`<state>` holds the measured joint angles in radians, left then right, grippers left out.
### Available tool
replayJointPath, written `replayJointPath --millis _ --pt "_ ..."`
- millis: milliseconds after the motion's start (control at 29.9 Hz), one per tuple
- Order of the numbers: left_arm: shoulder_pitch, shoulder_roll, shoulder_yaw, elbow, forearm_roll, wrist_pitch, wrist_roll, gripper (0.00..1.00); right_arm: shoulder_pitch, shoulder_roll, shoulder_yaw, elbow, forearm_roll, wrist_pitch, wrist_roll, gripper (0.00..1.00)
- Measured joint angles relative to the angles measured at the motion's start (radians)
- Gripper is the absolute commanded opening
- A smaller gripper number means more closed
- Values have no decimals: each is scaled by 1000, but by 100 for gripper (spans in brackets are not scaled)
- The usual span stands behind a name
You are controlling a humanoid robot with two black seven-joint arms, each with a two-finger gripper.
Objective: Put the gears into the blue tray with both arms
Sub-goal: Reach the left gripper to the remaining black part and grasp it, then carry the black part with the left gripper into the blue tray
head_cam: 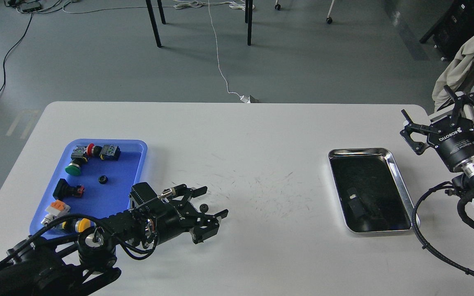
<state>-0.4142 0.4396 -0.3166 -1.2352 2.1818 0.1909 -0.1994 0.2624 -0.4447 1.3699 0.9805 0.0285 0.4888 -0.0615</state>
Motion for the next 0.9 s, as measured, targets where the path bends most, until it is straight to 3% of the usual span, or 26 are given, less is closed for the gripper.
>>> replayJointPath --millis 167,602,802,902 --pt "13 5 0 5 0 19 0 58 0 -1 0 0 0 0 0 97" --pt "19 10 1 52 0 28 -3 44 0 -1 1 0 0 0 0 97" --pt "22 15 1 62 0 30 -4 16 0 -1 1 0 0 0 0 97" --pt "29 17 1 61 0 30 -9 8 0 -1 1 0 0 0 0 97"
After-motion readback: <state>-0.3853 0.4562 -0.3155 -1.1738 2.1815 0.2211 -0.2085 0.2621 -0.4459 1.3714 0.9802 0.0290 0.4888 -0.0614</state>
